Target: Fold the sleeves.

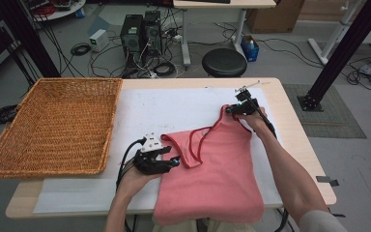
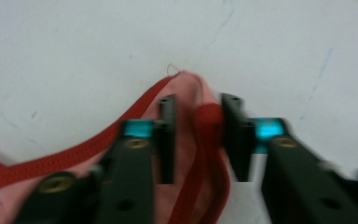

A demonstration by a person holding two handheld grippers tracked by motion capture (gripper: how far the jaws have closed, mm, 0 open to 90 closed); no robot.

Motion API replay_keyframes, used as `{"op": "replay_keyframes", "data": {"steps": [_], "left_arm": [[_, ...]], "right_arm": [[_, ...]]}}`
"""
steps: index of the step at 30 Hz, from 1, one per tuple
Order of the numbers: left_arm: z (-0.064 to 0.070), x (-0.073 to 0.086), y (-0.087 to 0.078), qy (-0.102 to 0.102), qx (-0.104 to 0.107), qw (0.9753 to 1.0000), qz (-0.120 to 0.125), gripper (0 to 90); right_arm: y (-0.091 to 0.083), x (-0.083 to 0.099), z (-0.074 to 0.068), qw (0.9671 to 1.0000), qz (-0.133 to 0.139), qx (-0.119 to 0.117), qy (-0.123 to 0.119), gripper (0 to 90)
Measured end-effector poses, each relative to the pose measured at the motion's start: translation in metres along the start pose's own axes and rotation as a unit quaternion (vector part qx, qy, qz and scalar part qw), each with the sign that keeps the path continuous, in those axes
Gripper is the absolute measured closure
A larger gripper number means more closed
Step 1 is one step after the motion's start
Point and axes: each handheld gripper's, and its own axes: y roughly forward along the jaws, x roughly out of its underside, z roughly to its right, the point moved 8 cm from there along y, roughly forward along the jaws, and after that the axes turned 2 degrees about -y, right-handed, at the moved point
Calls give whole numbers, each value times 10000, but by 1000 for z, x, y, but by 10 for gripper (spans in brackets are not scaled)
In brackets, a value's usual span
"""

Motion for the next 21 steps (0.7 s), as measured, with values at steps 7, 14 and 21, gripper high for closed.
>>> {"op": "replay_keyframes", "data": {"steps": [7,14,21], "left_arm": [[-1,0,4,-14,-26,10000,-49,475],[2,-2,9,18,-2,9999,-104,475],[10,-8,16,145,81,9998,-147,475]], "right_arm": [[-15,-7,-11,9993,111,36,-352,847],[-73,-1,-45,9934,706,-240,-869,845],[-111,46,-88,9853,947,-577,-1298,843]]}}
